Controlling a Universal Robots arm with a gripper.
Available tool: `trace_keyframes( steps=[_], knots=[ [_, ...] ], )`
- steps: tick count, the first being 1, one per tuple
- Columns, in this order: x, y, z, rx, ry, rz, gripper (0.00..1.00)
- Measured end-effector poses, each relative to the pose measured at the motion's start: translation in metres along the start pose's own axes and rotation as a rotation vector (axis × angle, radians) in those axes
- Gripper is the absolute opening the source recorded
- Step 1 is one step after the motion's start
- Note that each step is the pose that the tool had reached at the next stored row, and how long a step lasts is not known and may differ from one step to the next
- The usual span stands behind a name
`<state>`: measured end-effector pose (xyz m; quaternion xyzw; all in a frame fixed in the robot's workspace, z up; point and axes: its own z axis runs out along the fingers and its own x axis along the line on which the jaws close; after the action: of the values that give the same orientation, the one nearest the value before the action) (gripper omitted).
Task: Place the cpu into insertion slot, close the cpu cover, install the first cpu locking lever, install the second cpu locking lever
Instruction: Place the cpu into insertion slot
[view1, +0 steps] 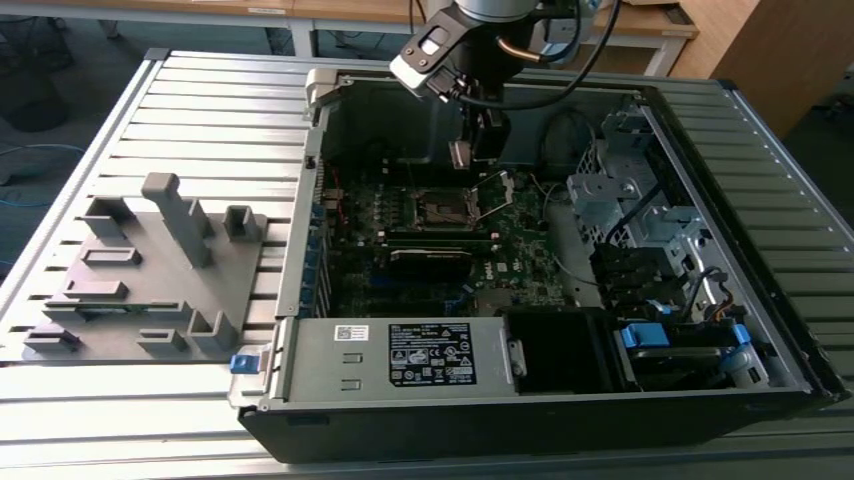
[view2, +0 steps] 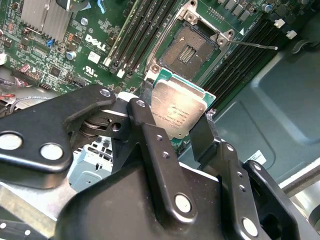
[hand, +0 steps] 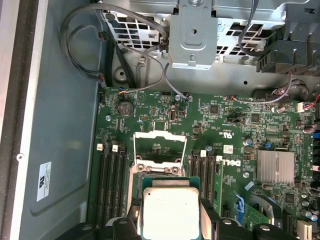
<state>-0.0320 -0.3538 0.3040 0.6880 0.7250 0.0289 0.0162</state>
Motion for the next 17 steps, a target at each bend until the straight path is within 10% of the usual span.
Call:
trace_keyframes(
  steps=[17],
  knots=[
    [-0.0001, -0.0004, 0.0064, -0.0001, 0.0001, 0.000, 0.54]
  ],
)
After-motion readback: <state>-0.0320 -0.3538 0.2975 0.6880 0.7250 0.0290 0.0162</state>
